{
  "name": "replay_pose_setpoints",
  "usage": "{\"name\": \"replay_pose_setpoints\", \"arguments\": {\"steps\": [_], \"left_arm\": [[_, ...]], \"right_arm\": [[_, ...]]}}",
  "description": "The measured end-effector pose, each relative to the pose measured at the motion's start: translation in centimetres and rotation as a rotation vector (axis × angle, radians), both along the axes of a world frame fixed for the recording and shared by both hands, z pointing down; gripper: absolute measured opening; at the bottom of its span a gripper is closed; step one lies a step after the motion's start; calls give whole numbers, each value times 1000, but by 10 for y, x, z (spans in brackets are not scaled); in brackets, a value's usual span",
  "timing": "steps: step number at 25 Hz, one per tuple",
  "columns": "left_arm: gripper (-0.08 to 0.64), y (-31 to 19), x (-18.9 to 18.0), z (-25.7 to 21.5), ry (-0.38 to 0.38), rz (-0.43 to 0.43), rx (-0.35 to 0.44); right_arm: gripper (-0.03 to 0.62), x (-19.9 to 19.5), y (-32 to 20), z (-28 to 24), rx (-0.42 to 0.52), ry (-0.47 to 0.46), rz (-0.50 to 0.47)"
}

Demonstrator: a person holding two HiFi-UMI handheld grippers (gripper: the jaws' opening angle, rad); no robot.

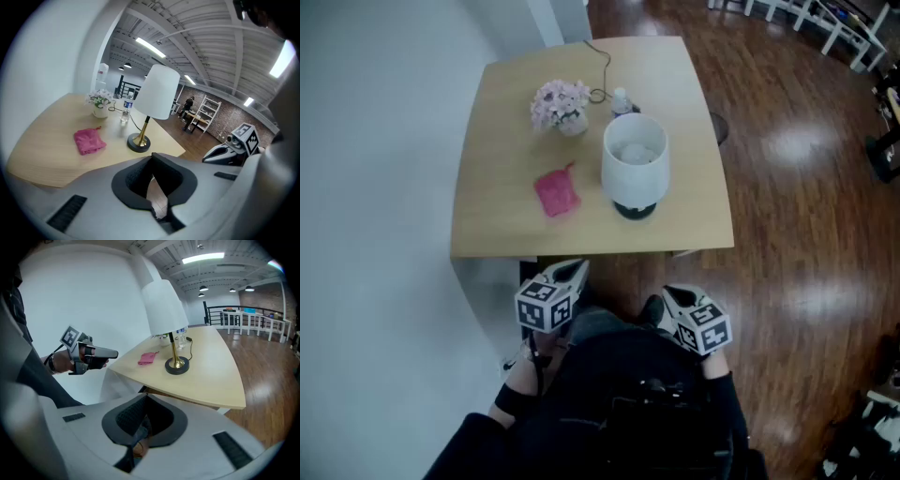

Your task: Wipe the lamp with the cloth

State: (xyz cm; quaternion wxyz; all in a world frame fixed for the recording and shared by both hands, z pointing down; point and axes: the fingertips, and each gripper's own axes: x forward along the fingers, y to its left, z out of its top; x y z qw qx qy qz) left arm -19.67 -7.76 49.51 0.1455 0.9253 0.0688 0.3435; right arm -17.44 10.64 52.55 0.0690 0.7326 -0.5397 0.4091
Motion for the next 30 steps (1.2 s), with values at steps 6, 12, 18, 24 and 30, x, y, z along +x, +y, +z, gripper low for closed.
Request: {"name": "replay_pose_setpoints", "arguments": {"steps": [6,12,18,24,30], "left_arm": [[3,-67,28,24,-25,-122,65],[213,-157,71,68,-117,-246,117],[462,-219,139,110,-175,-341,148],[494,-237,165,167,-317,-414,79],[492,-247,164,195,-426,-437,154]], "right_arm": [[5,10,-49,-1,-6,33,-66],[6,0,-105,-5,-3,42,-141],[5,21,-117,-9,-69,29,-42],[5,47,-95,-5,-95,-18,138],[6,67,-76,-3,-88,-33,260]]}}
